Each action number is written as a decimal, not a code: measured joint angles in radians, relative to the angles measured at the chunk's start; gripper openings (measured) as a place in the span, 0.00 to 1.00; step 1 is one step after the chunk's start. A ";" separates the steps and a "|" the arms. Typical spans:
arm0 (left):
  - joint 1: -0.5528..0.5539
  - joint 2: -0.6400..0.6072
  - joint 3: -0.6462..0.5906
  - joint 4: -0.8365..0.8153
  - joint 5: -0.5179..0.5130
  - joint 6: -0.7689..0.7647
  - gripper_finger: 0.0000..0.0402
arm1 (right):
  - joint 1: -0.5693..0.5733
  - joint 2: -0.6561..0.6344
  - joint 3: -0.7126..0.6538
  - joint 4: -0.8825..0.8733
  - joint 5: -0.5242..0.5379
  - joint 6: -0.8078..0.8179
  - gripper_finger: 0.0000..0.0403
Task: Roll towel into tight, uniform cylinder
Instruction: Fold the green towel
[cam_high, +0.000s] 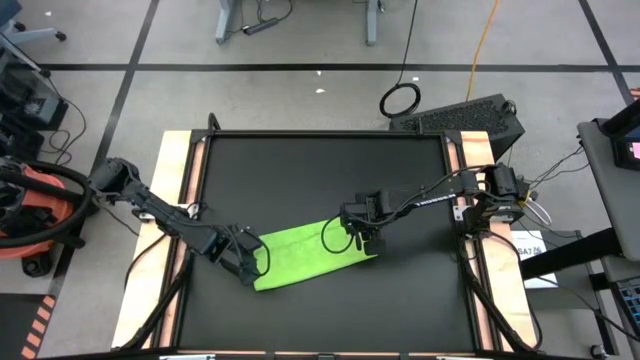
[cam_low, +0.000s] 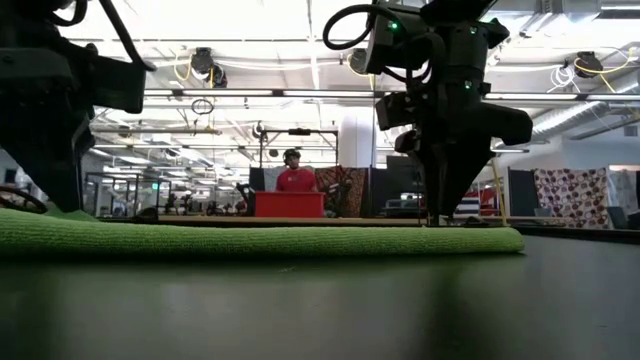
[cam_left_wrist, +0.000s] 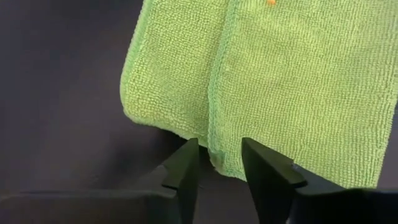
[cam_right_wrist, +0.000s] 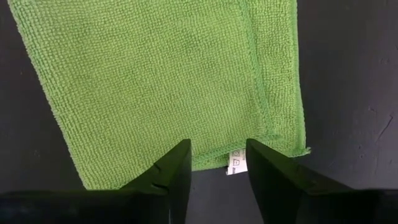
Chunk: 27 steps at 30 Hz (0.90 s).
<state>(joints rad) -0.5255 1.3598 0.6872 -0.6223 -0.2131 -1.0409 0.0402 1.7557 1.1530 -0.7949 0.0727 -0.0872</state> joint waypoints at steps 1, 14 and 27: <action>0.000 0.000 0.000 0.003 0.000 0.000 0.29 | 0.000 0.000 0.000 0.000 0.000 0.000 0.36; 0.000 0.039 0.000 0.062 0.000 0.099 0.02 | 0.000 0.000 0.000 0.004 0.004 -0.001 0.36; -0.006 0.011 0.078 0.032 -0.055 0.210 0.01 | -0.048 0.000 0.000 0.046 -0.052 -0.053 0.36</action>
<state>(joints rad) -0.5313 1.3712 0.7657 -0.5906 -0.2681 -0.8312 -0.0077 1.7557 1.1530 -0.7490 0.0208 -0.1401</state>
